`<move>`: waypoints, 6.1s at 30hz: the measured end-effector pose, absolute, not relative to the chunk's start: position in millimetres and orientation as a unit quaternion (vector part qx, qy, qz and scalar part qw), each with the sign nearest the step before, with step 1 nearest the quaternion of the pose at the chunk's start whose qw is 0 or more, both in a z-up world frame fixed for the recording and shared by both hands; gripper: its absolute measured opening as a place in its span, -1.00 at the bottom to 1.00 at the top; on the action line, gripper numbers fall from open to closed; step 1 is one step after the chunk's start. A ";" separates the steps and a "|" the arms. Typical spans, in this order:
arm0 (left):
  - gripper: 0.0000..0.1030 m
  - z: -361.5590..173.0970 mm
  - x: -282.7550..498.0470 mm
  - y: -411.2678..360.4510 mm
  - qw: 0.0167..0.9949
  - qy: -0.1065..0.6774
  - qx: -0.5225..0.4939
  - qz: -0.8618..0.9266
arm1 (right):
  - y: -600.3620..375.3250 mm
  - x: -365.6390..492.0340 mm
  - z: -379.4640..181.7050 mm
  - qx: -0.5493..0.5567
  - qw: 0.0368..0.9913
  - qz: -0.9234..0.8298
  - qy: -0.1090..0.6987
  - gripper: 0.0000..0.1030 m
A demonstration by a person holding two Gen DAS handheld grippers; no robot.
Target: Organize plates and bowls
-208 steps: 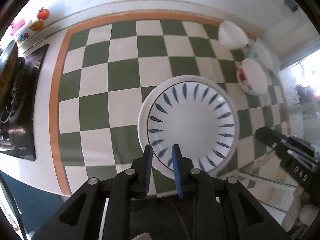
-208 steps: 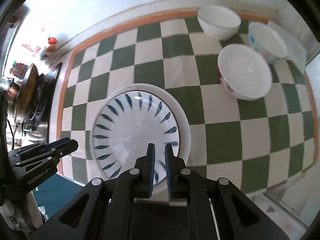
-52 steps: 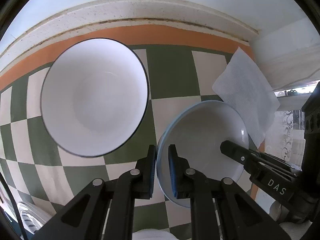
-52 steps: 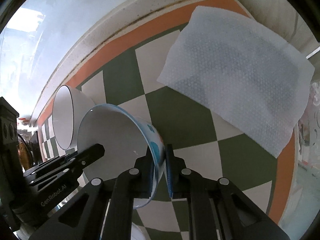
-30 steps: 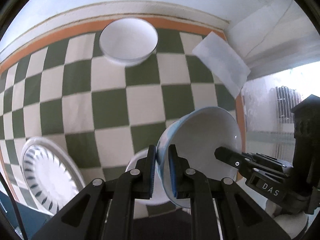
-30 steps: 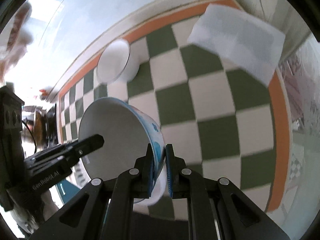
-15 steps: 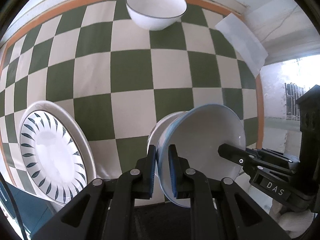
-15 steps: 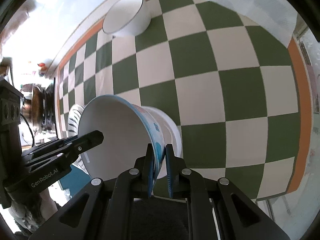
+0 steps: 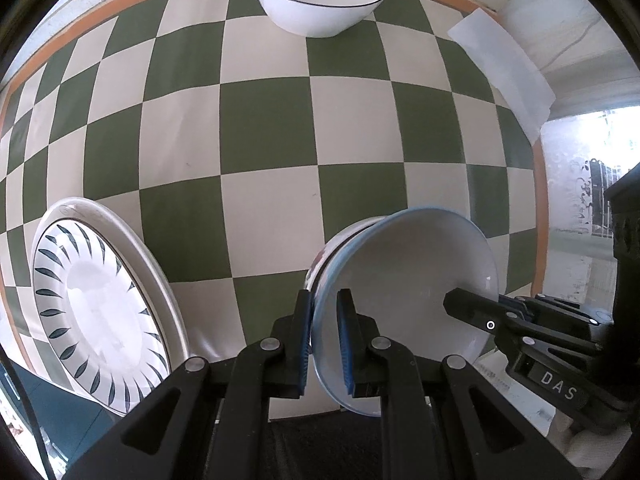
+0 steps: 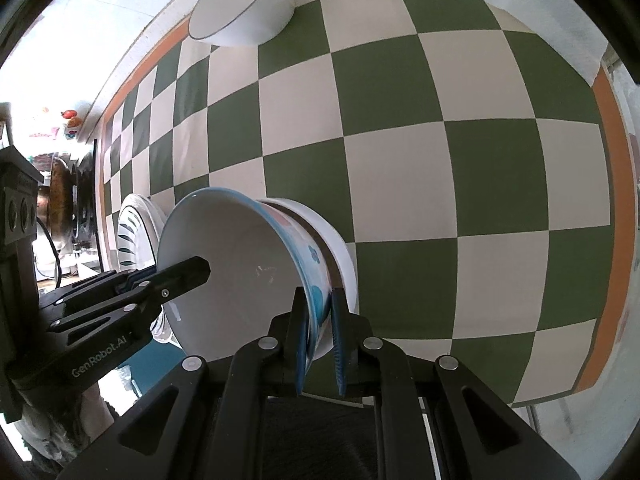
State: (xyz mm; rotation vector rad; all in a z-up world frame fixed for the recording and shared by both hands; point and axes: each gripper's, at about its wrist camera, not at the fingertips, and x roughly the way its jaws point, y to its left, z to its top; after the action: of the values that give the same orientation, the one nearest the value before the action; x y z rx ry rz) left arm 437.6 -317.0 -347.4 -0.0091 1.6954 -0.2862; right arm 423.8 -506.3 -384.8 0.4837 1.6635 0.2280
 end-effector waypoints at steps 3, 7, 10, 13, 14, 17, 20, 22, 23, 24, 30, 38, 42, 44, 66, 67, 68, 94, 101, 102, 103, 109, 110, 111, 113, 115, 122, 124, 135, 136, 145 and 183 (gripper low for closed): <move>-0.79 -351.7 437.1 -317.2 0.650 0.750 -0.003 -0.124 | -505.8 424.6 -387.5 0.214 0.638 0.102 0.732 -0.76; -0.79 -354.2 437.2 -316.2 0.647 0.753 -0.008 -0.123 | -502.5 425.5 -390.3 0.209 0.634 0.103 0.737 -0.76; -0.79 -353.9 437.7 -315.0 0.646 0.753 -0.008 -0.124 | -500.4 426.5 -389.6 0.201 0.634 0.104 0.739 -0.75; -0.79 -353.3 438.0 -314.7 0.645 0.754 -0.009 -0.126 | -498.6 427.4 -389.7 0.200 0.632 0.104 0.742 -0.73; -0.79 -353.1 437.9 -314.6 0.644 0.754 -0.010 -0.126 | -499.0 427.9 -390.0 0.200 0.631 0.105 0.742 -0.73; -0.79 -352.4 438.0 -313.1 0.642 0.756 -0.013 -0.128 | -498.7 429.2 -390.5 0.201 0.628 0.104 0.745 -0.71; -0.79 -351.6 438.1 -313.1 0.641 0.757 -0.014 -0.128 | -498.1 430.4 -391.0 0.199 0.626 0.105 0.746 -0.71; -0.79 -351.3 438.4 -313.3 0.640 0.758 -0.014 -0.129 | -497.0 431.3 -391.4 0.196 0.625 0.106 0.748 -0.71; -0.79 -351.4 438.5 -313.3 0.639 0.758 -0.015 -0.129 | -497.1 432.2 -391.8 0.195 0.625 0.107 0.748 -0.71; -0.79 -351.2 438.5 -313.6 0.639 0.758 -0.017 -0.128 | -496.9 432.6 -392.2 0.196 0.623 0.107 0.749 -0.71; -0.79 -348.6 439.0 -309.8 0.631 0.764 -0.025 -0.132 | -498.1 433.9 -393.9 0.205 0.614 0.108 0.754 -0.71; -0.78 -310.7 463.7 -301.7 0.648 0.746 -0.052 -0.147 | -512.1 444.5 -378.5 0.214 0.608 0.115 0.756 -0.71; -0.66 -293.4 507.7 -297.2 0.677 0.721 -0.064 -0.134 | -521.9 469.9 -354.2 0.224 0.631 0.119 0.734 -0.68; -0.62 -293.4 536.1 -295.9 0.683 0.713 -0.081 -0.132 | -525.0 493.1 -341.0 0.226 0.649 0.122 0.716 -0.57; -0.74 -391.8 659.1 -289.2 0.655 0.745 -0.107 -0.058 | -506.3 686.0 -401.7 0.205 0.680 0.104 0.696 -0.22; -0.81 -391.3 658.3 -290.4 0.657 0.744 -0.106 -0.062 | -504.9 688.2 -405.1 0.204 0.679 0.103 0.698 -0.26; -0.82 -390.8 658.7 -291.3 0.659 0.742 -0.107 -0.064 | -503.2 688.8 -406.3 0.201 0.679 0.103 0.698 -0.34; -0.82 -323.3 604.8 -300.9 0.706 0.700 -0.061 -0.090 | -496.5 645.7 -365.0 0.165 0.706 0.096 0.682 -0.84; -0.82 -291.3 561.4 -303.2 0.719 0.685 -0.046 -0.112 | -501.9 595.7 -323.1 0.165 0.724 0.090 0.664 -0.83; -0.82 -287.8 555.7 -304.5 0.720 0.683 -0.044 -0.115 | -502.9 587.6 -317.3 0.164 0.726 0.090 0.662 -0.83; -0.82 -282.9 548.2 -304.1 0.722 0.680 -0.043 -0.119 | -502.9 578.6 -311.5 0.164 0.729 0.088 0.659 -0.83; -0.82 -264.8 508.1 -301.6 0.727 0.672 -0.031 -0.135 | -501.1 525.7 -285.8 0.171 0.737 0.084 0.649 -0.83; -0.82 -263.4 501.3 -301.3 0.727 0.672 -0.028 -0.138 | -501.9 516.9 -282.1 0.173 0.737 0.083 0.648 -0.83; -0.82 -262.1 494.3 -300.6 0.727 0.672 -0.025 -0.141 | -501.4 507.7 -278.9 0.173 0.738 0.082 0.647 -0.83; -0.82 -262.5 480.1 -299.0 0.726 0.672 -0.018 -0.145 | -499.9 491.0 -275.9 0.174 0.738 0.081 0.647 -0.83; -0.82 -264.9 466.8 -296.7 0.721 0.677 -0.016 -0.148 | -497.8 474.8 -276.4 0.175 0.736 0.080 0.649 -0.83; -0.82 -288.0 434.1 -295.4 0.694 0.702 -0.014 -0.157 | -493.6 423.6 -301.1 0.186 0.713 0.077 0.671 -0.83; -0.82 -293.9 428.4 -298.4 0.689 0.707 -0.009 -0.159 | -494.2 413.1 -310.9 0.190 0.707 0.075 0.677 -0.83; -0.82 -325.0 418.6 -314.0 0.674 0.722 0.021 -0.153 | -499.2 392.0 -345.9 0.191 0.686 0.062 0.699 -0.82; -0.82 -327.0 418.8 -314.5 0.673 0.723 0.022 -0.154 | -499.9 392.4 -347.9 0.192 0.685 0.062 0.700 -0.81; -0.81 -328.7 421.2 -314.3 0.675 0.721 0.022 -0.154 | -505.9 399.3 -357.8 0.209 0.677 0.060 0.703 -0.77; 0.72 -163.1 337.6 -262.3 0.789 0.590 0.032 -0.169 | -475.6 299.0 -179.5 0.139 0.789 0.054 0.597 0.71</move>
State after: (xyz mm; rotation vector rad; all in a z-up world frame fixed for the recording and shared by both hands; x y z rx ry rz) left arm 337.6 -262.3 -163.1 0.0697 1.2706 -0.3647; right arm 299.0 -475.6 -179.5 0.2997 1.2851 0.1161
